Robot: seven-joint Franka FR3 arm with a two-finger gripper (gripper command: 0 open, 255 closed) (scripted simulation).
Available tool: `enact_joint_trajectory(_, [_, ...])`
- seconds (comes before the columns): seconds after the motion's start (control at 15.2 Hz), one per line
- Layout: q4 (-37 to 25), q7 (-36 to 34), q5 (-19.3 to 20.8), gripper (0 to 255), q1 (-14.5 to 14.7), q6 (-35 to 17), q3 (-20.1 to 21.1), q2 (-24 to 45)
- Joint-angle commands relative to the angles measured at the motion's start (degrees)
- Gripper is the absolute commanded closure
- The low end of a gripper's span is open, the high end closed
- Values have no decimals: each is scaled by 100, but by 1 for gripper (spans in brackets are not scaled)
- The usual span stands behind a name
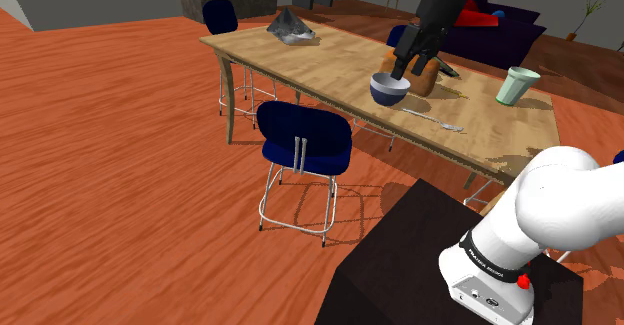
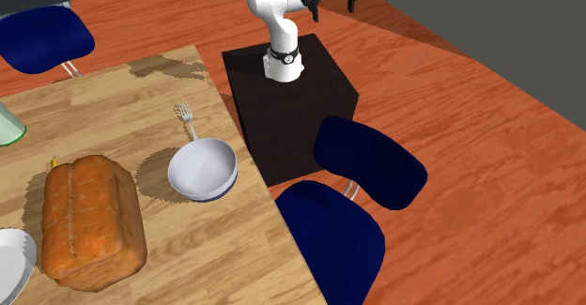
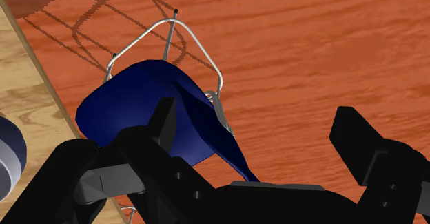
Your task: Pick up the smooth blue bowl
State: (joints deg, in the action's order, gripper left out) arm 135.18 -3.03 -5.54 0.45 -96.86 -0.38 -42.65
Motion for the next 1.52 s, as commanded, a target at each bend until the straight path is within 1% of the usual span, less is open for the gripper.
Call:
enact_joint_trajectory(0.0, [0, 0, 0, 0, 0, 0, 0, 0])
enact_joint_trajectory(0.4, [-56, 804, 350, 0, -226, -444, -657, 582])
enact_joint_trajectory(0.79, [-364, 1600, 554, 0, -388, -879, -1300, 1385])
enact_joint_trajectory(1.12, [-812, 2287, 551, 0, -476, -1189, -1813, 2200])
enact_joint_trajectory(1.45, [-1435, 3017, 344, 0, -553, -1408, -2288, 3136])
